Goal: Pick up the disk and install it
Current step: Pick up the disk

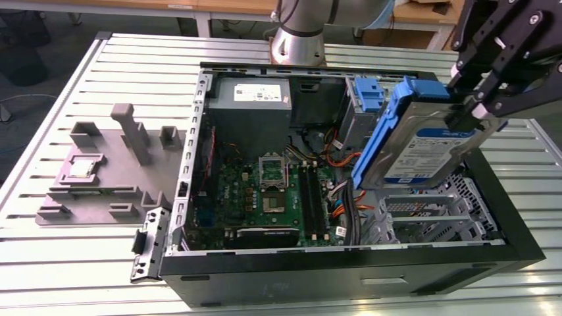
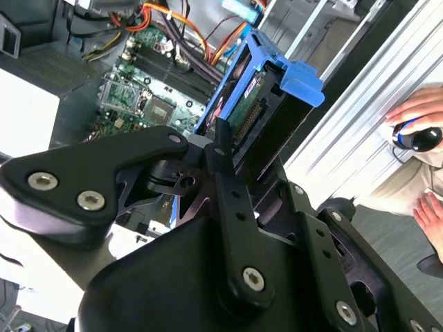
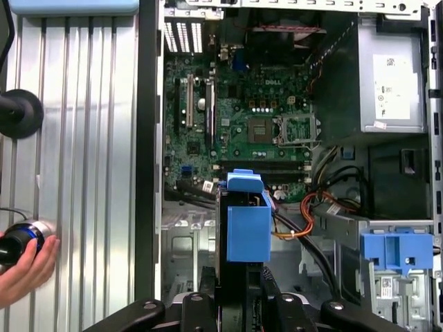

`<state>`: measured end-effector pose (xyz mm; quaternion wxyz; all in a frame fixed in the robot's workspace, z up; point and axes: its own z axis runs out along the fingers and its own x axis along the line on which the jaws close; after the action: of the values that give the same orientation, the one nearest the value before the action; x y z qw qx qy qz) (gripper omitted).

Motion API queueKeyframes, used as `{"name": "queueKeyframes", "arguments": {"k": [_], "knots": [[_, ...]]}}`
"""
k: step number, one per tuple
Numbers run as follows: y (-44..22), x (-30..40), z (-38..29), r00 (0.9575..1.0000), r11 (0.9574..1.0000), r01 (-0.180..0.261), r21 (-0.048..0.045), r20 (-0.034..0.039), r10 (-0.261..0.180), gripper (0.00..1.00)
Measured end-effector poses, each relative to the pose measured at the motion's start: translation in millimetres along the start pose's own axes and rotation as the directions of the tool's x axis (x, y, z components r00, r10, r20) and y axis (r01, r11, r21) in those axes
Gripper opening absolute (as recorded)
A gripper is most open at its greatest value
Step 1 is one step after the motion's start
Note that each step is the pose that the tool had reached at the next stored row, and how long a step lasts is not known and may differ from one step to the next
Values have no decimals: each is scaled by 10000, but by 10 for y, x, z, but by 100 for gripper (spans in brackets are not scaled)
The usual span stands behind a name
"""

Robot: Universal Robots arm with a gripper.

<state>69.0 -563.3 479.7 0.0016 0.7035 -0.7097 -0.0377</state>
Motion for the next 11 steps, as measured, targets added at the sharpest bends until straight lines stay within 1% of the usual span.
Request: {"name": "queueKeyframes", "arguments": {"k": [1, 2, 7, 11], "knots": [[-29, 1, -1, 10000, 10000, -2, -1, -1, 2, 35], [-45, 4, 2, 10000, 10000, -1, -1, 0, 1, 35], [-71, 52, 28, 10000, 10000, 0, -1, 0, 0, 35], [-116, 56, 45, 10000, 10000, 0, -1, -1, 0, 35]]}}
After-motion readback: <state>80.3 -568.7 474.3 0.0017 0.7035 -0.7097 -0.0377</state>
